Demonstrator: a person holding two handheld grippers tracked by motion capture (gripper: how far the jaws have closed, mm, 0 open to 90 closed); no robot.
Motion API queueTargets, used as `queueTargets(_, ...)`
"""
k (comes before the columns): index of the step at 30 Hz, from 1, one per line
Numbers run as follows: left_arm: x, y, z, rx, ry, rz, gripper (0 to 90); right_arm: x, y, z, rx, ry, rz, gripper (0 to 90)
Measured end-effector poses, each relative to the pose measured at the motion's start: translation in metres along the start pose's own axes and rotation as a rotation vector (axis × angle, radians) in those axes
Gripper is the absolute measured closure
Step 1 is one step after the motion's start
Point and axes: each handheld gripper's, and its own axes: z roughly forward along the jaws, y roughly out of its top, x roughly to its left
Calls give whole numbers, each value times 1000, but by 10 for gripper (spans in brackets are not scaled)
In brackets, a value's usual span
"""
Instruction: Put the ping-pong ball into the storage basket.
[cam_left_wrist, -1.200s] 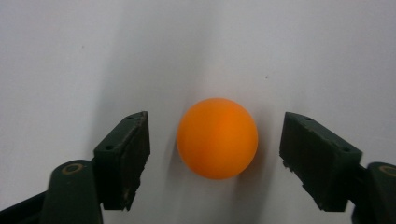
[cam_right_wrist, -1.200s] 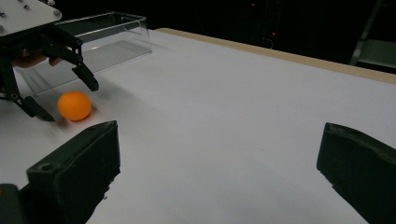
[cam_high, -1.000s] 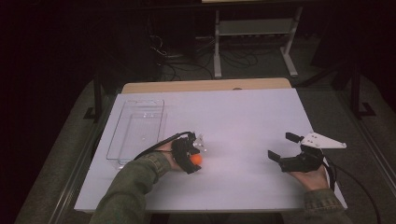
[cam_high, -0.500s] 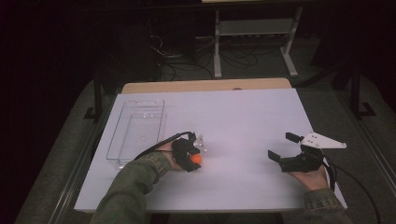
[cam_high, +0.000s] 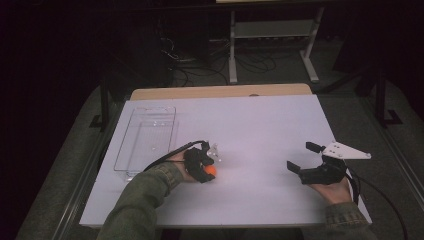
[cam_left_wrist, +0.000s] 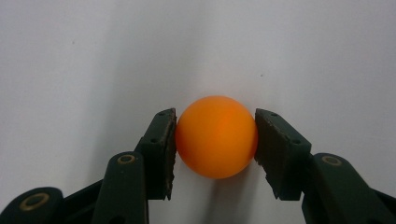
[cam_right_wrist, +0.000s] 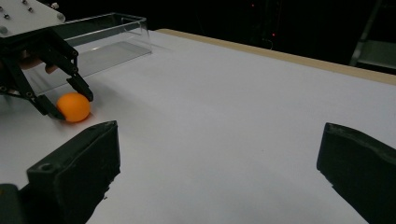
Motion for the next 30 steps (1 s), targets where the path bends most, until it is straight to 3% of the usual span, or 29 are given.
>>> queueTargets(13,1,-1,-3,-5,-22,-3,505,0,0,0,-1,0,-1,0)
queueTargets(30,3,-4,-17,-25,-15,-25,505,1,0,0,-1,1,-3,0)
